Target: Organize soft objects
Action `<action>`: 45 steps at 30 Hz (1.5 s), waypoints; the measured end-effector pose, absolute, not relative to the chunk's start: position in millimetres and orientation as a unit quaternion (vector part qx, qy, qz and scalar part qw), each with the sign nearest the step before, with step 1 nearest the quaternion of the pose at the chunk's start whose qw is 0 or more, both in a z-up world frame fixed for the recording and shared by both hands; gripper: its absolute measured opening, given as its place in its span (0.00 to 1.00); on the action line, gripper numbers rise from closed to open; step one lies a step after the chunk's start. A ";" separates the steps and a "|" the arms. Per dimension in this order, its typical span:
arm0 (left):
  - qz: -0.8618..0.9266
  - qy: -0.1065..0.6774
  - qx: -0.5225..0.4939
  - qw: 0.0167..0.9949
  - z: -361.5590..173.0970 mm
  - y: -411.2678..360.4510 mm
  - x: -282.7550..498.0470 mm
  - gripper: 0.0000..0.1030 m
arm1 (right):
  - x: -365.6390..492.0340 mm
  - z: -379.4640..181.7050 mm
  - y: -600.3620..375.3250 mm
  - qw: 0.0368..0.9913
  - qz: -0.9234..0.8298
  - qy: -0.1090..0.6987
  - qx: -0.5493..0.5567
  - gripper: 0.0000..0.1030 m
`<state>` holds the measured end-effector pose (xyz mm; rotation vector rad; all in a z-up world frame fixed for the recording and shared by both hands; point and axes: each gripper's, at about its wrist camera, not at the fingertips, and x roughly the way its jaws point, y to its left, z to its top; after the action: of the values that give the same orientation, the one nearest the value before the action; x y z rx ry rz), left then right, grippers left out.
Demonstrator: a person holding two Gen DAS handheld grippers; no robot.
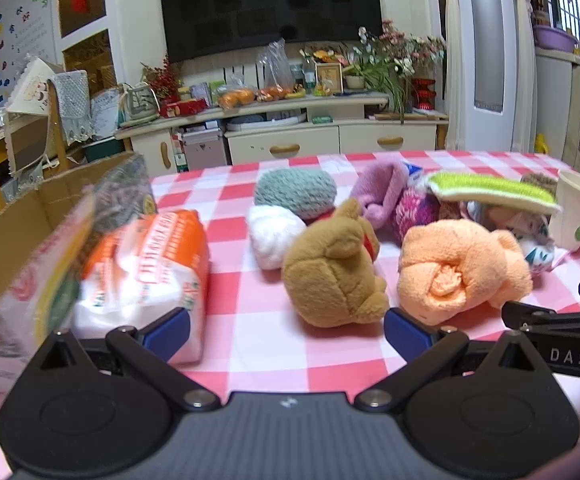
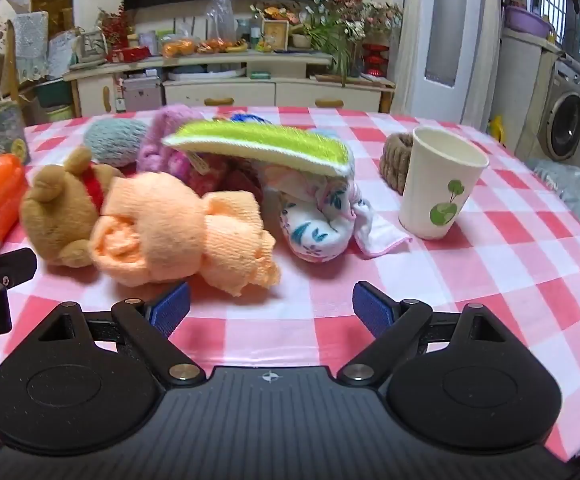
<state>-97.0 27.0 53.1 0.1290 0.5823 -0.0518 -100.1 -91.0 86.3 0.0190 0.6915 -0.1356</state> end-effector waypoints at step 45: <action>0.100 0.209 -0.040 0.972 105.4 208.4 -184.9 0.99 | -177.8 105.4 -30.1 0.970 0.137 0.190 -0.063 1.00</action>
<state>-184.9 208.4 105.4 -0.0803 0.4214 0.2027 -177.8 -30.1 105.4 -0.1276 0.3844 0.2761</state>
